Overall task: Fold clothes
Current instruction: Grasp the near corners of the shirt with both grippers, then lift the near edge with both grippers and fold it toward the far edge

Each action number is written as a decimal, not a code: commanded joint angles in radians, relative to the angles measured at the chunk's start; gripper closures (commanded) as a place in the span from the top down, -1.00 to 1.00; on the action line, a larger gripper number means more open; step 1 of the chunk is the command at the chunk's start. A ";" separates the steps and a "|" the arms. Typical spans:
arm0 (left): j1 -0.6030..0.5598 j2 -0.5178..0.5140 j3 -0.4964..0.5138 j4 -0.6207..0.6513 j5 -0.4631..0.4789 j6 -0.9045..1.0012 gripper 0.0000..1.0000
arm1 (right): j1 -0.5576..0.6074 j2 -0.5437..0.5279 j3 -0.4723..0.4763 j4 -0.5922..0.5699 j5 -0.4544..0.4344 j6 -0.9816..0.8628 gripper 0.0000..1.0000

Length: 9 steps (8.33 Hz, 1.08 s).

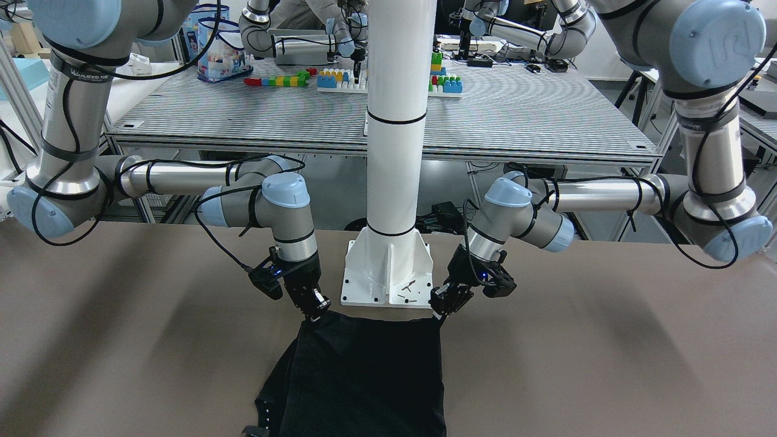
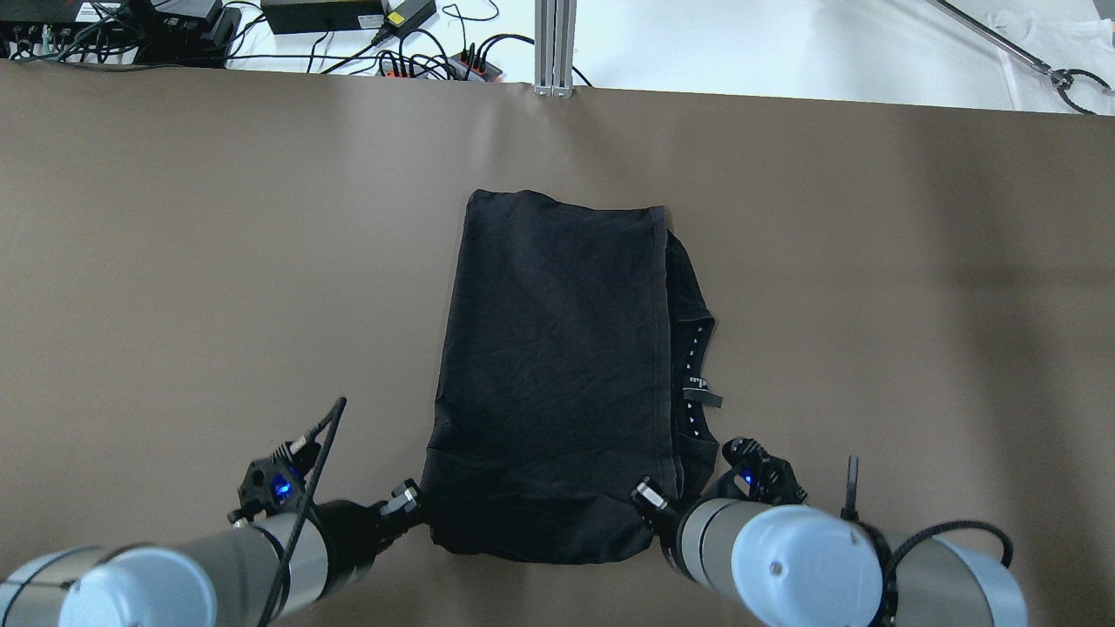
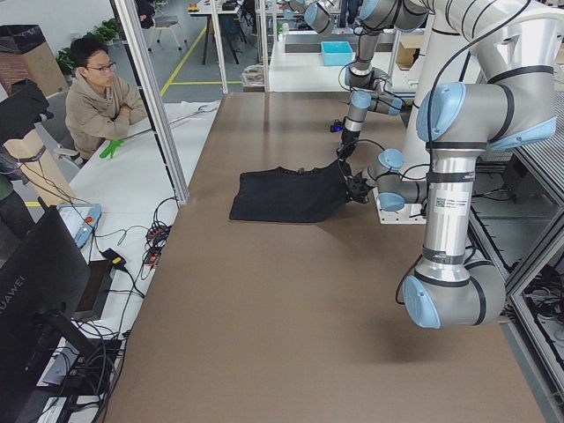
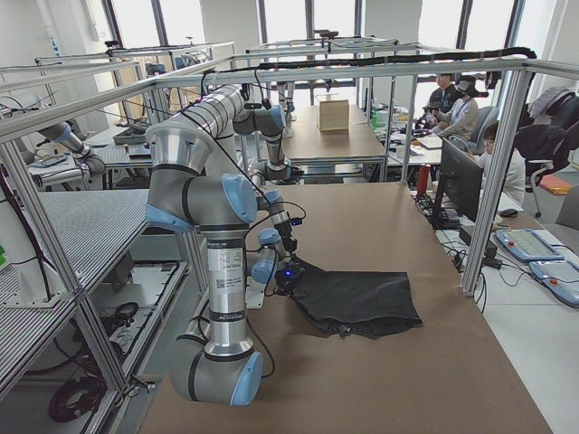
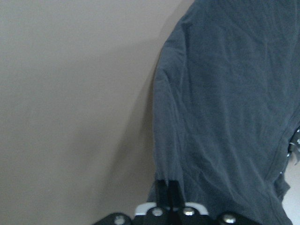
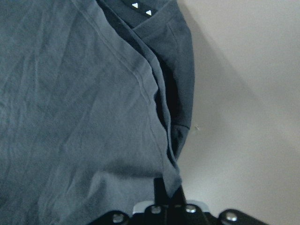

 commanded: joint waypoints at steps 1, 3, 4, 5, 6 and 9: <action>-0.260 -0.174 -0.007 0.198 -0.225 0.078 -1.00 | 0.245 0.052 -0.012 -0.009 0.193 -0.136 -1.00; -0.422 -0.302 0.118 0.251 -0.363 0.126 -1.00 | 0.398 0.203 -0.195 -0.005 0.281 -0.248 -1.00; -0.478 -0.375 0.221 0.245 -0.385 0.149 -1.00 | 0.449 0.239 -0.264 -0.002 0.319 -0.298 -1.00; -0.519 -0.437 0.327 0.240 -0.413 0.154 -1.00 | 0.489 0.263 -0.323 0.001 0.355 -0.336 -1.00; -0.553 -0.490 0.442 0.196 -0.416 0.162 -1.00 | 0.514 0.318 -0.402 0.003 0.373 -0.356 -1.00; -0.613 -0.632 0.919 -0.139 -0.418 0.195 -1.00 | 0.562 0.443 -0.748 0.247 0.384 -0.391 -1.00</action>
